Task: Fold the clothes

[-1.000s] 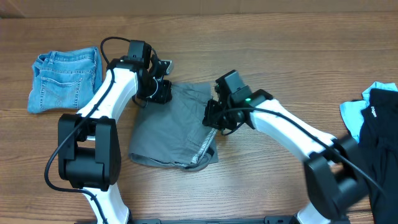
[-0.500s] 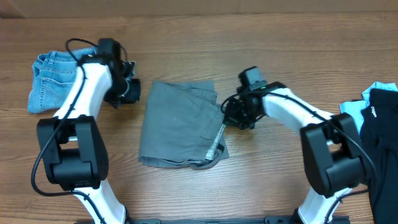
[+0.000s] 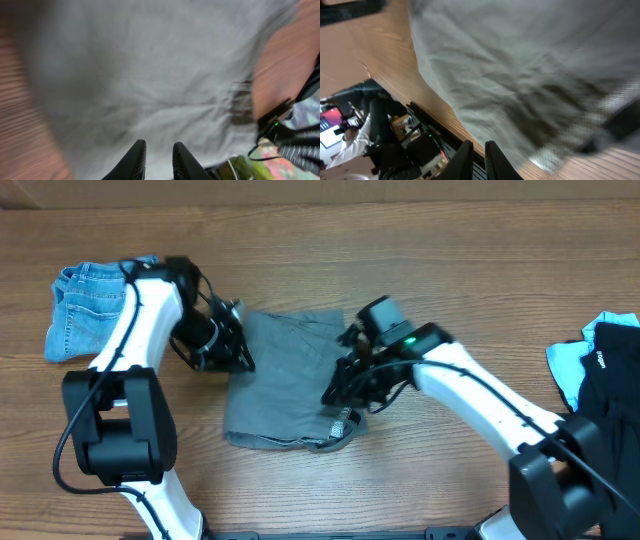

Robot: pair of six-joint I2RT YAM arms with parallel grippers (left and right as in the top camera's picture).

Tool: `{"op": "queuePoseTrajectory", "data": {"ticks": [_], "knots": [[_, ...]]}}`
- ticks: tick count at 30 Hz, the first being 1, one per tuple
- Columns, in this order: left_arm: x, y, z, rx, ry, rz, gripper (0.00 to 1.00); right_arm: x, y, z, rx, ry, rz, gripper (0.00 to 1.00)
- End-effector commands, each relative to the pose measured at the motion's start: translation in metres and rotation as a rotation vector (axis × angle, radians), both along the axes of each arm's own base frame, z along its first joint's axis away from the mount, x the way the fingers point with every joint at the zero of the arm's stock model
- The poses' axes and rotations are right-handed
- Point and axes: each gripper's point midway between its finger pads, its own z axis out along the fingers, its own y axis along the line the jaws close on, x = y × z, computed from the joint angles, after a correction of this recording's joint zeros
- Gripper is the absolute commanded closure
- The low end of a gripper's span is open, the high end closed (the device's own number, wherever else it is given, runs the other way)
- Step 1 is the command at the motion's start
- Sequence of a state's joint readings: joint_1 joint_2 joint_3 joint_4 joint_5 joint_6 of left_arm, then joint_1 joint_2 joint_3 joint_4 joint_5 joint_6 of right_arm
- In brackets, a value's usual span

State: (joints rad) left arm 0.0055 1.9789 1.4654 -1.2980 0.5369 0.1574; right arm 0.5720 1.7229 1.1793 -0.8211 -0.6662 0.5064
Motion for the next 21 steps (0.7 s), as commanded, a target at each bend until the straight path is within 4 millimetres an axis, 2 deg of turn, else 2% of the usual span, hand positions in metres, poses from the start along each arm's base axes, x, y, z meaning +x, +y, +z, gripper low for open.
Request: {"op": "queuePoseTrajectory", "data": {"ticks": [1, 4, 6, 10, 13, 15, 18, 21], "knots": [[-0.024, -0.008, -0.022, -0.034, 0.039, -0.027, 0.78, -0.022, 0.008, -0.031, -0.083, 0.12, -0.02, 0.87], [-0.04, -0.007, -0.047, -0.025, 0.058, -0.021, 0.78, -0.044, 0.001, -0.058, -0.169, 0.245, -0.048, 0.87], [-0.049, 0.003, -0.065, 0.036, 0.08, -0.002, 0.78, -0.056, -0.012, -0.076, -0.232, 0.333, -0.093, 0.88], [-0.056, 0.018, -0.082, 0.118, 0.088, 0.015, 0.79, -0.062, -0.034, -0.1, -0.29, 0.407, -0.194, 0.88], [-0.054, 0.018, -0.082, 0.111, 0.077, 0.02, 0.77, -0.057, -0.047, -0.111, -0.287, 0.441, -0.279, 0.89], [-0.052, 0.015, -0.081, 0.096, 0.075, 0.028, 0.74, -0.052, -0.053, -0.11, -0.274, 0.451, -0.298, 0.93], [-0.047, 0.013, -0.073, 0.08, 0.073, 0.031, 0.75, -0.046, -0.063, -0.107, -0.264, 0.445, -0.293, 0.93], [-0.032, 0.013, -0.057, 0.079, 0.053, 0.034, 0.76, -0.04, -0.073, -0.096, -0.25, 0.409, -0.258, 0.92]]}}
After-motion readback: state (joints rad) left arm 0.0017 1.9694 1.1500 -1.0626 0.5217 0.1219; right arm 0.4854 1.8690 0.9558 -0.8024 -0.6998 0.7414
